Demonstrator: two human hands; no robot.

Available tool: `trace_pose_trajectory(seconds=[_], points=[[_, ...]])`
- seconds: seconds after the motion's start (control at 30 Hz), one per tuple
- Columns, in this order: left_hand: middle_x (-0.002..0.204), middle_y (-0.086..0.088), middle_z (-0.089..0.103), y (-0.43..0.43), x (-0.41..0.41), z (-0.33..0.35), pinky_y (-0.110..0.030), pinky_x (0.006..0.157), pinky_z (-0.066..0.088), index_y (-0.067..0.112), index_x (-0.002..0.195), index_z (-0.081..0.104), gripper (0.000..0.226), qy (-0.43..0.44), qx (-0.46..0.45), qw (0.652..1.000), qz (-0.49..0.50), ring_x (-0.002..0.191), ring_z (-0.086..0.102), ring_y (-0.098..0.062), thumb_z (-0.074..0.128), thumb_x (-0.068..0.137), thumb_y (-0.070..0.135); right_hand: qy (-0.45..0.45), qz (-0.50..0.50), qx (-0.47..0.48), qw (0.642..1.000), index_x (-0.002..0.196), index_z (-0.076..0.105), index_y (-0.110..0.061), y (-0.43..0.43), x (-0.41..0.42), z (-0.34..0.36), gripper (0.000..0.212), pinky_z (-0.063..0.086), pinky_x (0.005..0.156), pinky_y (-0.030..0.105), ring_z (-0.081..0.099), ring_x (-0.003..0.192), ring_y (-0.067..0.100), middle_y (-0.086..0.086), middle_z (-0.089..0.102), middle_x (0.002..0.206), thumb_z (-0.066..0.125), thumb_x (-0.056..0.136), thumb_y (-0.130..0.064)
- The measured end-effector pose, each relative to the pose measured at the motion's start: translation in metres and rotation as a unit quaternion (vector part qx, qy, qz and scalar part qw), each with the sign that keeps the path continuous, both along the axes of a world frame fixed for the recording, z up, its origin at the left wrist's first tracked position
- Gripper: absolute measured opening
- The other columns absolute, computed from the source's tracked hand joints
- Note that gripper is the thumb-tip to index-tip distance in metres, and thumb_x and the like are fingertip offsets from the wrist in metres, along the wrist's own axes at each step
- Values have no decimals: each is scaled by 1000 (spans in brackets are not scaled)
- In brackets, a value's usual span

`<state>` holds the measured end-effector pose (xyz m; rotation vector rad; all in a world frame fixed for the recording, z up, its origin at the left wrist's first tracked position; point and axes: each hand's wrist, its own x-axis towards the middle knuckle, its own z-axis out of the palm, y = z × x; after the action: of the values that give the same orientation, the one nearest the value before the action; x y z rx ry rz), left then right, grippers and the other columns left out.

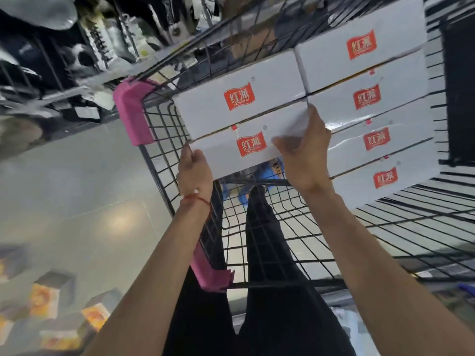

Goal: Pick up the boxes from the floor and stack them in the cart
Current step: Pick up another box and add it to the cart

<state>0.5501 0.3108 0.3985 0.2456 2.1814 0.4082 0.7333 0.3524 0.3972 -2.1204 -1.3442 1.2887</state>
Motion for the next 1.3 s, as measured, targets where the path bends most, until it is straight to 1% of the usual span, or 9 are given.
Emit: trace_pose_trajectory(seconds=[0.17,0.23,0.37,0.53,0.63,0.7,0.93,1.17,1.3], points=[[147,-3,53,-2,2,-8,-26,103,38,23,144,52,40,12,20,999,48,131,52,-25,42,105,24,-51,-28,66,996,154,38,-16,-10,-10,2,78,42,117,42,32,145,24,6,37,158,80,88,-11],[149,0,50,-1,4,-7,-29,105,38,28,145,50,41,5,18,999,42,131,51,-24,42,104,27,-42,-47,82,995,151,45,-15,-15,-16,7,73,43,118,37,32,147,23,7,33,158,79,88,-5],[154,0,44,0,9,-4,-29,105,35,27,148,46,43,22,17,999,26,136,46,-25,39,105,27,-22,-125,62,990,137,53,-16,-27,-25,16,61,47,101,11,52,124,14,2,45,140,84,85,-12],[152,1,46,-4,11,-4,-29,97,38,33,147,45,43,11,23,999,38,130,50,-26,39,105,32,170,-301,-143,928,129,45,-16,-38,-35,11,59,60,93,27,66,109,14,-2,63,116,84,86,-28],[143,4,52,-5,11,-5,-26,92,40,37,146,47,42,-3,29,998,47,118,56,-22,38,104,32,269,-293,-200,895,136,51,-18,-38,-38,2,55,60,97,38,72,110,19,1,71,121,79,91,-29],[129,6,60,-4,11,-4,-37,92,53,43,137,51,41,-22,43,998,44,108,61,-21,36,101,31,298,-273,-209,891,139,52,-17,-35,-41,-2,50,61,94,39,73,110,21,4,72,123,74,95,-28],[111,4,65,-6,5,-1,-51,84,60,50,123,57,46,-57,67,995,44,102,64,-25,34,85,39,343,-260,-193,882,134,55,-16,-36,-43,-2,34,60,97,46,73,114,25,11,71,128,65,101,-17],[137,-1,59,-6,-1,4,-48,92,57,47,137,48,50,-87,87,992,30,118,60,-21,35,90,38,310,-280,-180,891,136,55,-19,-39,-56,-4,36,59,100,44,71,116,23,7,71,128,65,101,-23],[141,1,54,-1,-16,13,-51,94,56,43,143,42,57,-162,67,984,-15,111,59,-20,40,95,14,264,-283,-177,905,137,56,-16,-42,-74,3,36,57,103,41,71,117,20,5,72,127,63,103,-27]])
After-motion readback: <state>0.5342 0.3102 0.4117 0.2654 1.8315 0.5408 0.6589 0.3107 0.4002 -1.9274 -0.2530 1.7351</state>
